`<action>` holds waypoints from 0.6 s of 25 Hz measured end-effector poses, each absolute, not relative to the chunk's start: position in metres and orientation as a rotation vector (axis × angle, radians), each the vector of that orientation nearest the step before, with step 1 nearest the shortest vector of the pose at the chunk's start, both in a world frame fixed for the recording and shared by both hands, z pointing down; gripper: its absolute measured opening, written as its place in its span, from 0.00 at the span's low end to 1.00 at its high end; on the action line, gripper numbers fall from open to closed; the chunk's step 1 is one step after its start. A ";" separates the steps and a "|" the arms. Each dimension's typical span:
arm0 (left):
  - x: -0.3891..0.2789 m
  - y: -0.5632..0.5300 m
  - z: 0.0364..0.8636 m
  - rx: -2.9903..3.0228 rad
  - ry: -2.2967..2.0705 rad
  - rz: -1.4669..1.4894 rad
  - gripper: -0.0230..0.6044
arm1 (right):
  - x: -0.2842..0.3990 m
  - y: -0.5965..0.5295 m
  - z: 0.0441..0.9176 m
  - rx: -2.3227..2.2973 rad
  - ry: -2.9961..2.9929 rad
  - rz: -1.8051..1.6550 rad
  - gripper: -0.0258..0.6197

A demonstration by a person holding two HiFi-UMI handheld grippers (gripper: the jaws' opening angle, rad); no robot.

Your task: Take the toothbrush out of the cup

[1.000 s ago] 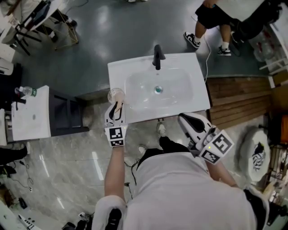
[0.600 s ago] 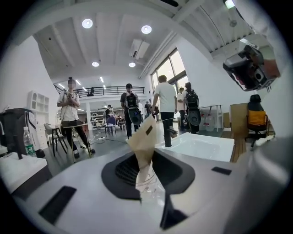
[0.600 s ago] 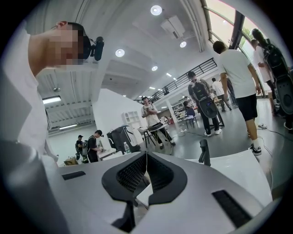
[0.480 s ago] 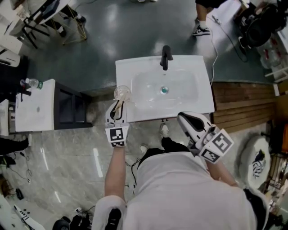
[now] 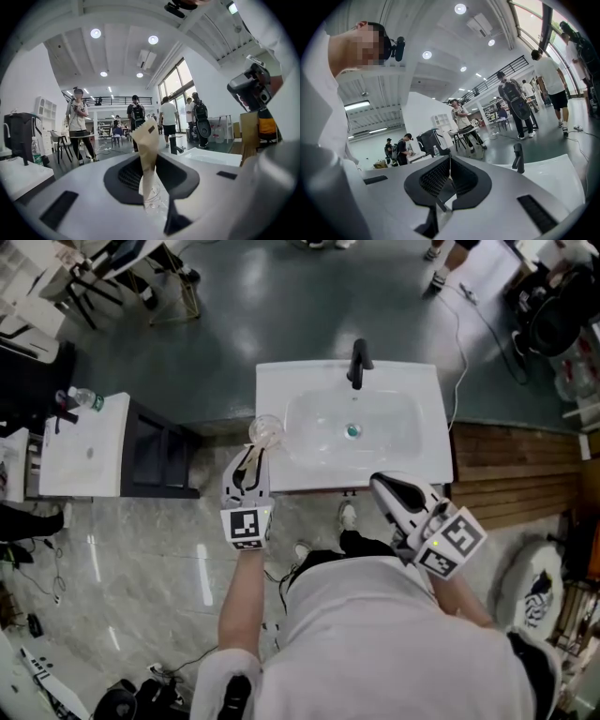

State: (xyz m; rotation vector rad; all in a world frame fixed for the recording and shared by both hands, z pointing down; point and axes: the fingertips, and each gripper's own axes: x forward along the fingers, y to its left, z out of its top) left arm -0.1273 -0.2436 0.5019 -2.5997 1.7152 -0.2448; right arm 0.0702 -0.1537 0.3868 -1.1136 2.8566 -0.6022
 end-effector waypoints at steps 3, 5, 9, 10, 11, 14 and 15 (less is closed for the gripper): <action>-0.129 -0.237 0.481 -2.569 1.723 -0.186 0.15 | 0.067 -0.154 0.385 -1.077 2.864 -0.599 0.09; -0.129 -0.232 0.466 -2.547 1.723 -0.145 0.15 | 0.065 -0.154 0.385 -1.051 2.868 -0.599 0.09; -0.131 -0.220 0.435 -2.525 1.744 -0.061 0.15 | 0.060 -0.153 0.385 -1.005 2.877 -0.603 0.09; -0.132 -0.216 0.427 -2.516 1.748 -0.041 0.15 | 0.059 -0.153 0.385 -0.993 2.880 -0.604 0.09; -0.133 -0.213 0.419 -2.505 1.749 -0.023 0.15 | 0.057 -0.153 0.384 -0.981 2.883 -0.605 0.09; -0.135 -0.203 0.394 -2.473 1.743 0.019 0.15 | 0.054 -0.155 0.384 -0.947 2.893 -0.605 0.09; -0.136 -0.200 0.386 -2.463 1.741 0.033 0.15 | 0.052 -0.156 0.383 -0.935 2.897 -0.601 0.09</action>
